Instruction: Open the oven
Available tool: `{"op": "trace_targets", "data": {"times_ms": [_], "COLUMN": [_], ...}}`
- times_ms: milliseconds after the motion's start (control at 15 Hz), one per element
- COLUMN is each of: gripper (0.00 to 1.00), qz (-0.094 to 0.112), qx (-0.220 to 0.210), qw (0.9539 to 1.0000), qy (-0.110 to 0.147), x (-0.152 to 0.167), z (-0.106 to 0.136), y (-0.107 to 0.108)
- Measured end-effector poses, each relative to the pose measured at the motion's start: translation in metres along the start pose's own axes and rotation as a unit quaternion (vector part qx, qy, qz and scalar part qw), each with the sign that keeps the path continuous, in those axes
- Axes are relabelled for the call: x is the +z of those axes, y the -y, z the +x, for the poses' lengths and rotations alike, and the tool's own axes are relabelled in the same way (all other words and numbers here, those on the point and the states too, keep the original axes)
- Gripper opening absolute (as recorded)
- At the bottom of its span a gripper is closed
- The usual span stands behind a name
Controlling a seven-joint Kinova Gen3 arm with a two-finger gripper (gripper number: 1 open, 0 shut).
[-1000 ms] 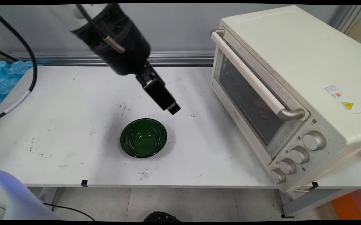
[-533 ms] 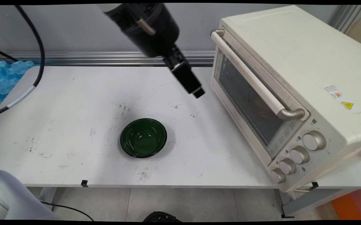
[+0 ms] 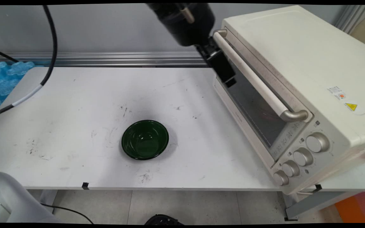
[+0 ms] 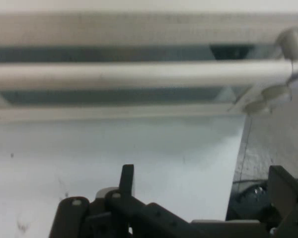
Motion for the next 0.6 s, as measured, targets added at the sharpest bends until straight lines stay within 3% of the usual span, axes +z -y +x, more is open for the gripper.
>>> {"op": "trace_targets", "data": {"times_ms": [600], "gripper": [1.00], "qz": [0.012], "qx": [0.005], "qw": [0.9997], "qy": [-0.020], "x": [0.031], "z": [0.036], "y": [0.004]}}
